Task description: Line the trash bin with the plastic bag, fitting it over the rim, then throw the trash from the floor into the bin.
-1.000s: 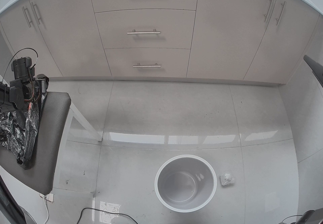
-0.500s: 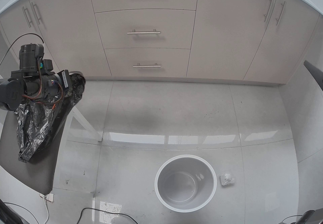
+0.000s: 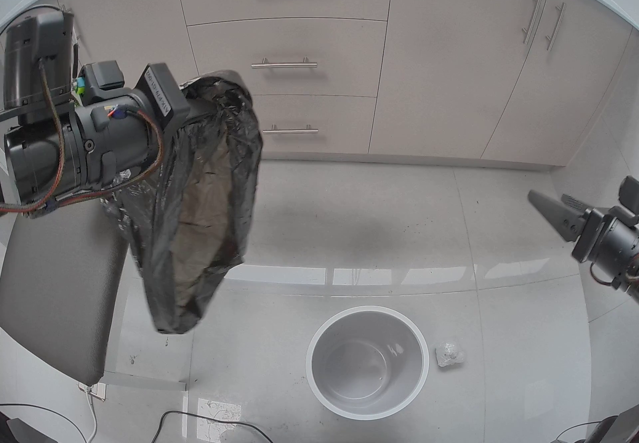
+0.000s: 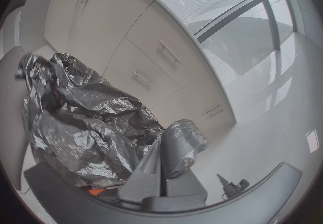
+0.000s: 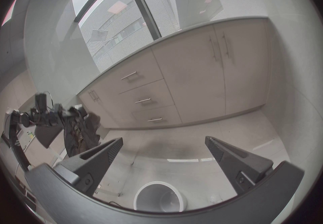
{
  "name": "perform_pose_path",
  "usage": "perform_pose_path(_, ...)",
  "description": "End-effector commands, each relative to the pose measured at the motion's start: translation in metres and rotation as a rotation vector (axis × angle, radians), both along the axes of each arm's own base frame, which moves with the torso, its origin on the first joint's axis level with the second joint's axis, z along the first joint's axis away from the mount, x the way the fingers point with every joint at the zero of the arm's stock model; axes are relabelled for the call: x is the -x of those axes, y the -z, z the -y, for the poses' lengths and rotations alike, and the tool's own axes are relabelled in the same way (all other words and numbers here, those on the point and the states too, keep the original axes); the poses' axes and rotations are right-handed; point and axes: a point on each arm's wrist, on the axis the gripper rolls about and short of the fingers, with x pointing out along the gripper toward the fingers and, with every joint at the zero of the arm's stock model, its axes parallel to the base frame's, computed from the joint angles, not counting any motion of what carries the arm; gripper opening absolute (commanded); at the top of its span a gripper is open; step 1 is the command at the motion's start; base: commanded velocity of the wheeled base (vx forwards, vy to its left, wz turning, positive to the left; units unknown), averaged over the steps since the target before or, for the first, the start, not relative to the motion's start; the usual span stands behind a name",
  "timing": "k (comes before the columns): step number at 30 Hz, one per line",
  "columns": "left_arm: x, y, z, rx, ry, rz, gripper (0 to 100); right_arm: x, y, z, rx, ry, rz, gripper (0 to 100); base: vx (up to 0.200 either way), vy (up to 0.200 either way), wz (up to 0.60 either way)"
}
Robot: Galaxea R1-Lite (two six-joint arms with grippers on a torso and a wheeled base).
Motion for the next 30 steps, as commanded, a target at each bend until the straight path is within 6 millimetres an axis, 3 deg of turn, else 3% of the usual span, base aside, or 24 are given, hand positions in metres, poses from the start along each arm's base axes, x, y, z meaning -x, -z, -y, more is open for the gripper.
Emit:
perform_pose_path(1,0.036,-0.01,0.036,0.059,0.064,0.055,0,-0.021,0.052,-0.041,0.079,-0.125,-0.154,100,0.0,0.0,0.0)
perform_pose_path(2,0.036,-0.01,0.036,0.059,0.064,0.055,0,-0.021,0.052,-0.041,0.079,-0.125,-0.154,100,0.0,0.0,0.0)
perform_pose_path(3,0.036,-0.008,0.047,0.069,0.092,0.058,0,-0.026,0.069,-0.054,0.105,-0.124,-0.181,100,0.0,0.0,0.0)
perform_pose_path(7,0.035,-0.007,0.06,0.104,0.136,0.082,0,-0.029,0.09,-0.069,0.136,-0.155,-0.211,100,0.0,0.0,0.0)
perform_pose_path(16,0.029,0.002,0.097,0.091,0.216,0.065,0,-0.016,0.119,-0.109,0.2,-0.295,-0.249,100,0.0,0.0,0.0)
perform_pose_path(30,0.038,0.008,0.11,0.082,0.267,0.043,0,-0.025,0.128,-0.143,0.164,-0.315,-0.163,100,0.0,0.0,0.0)
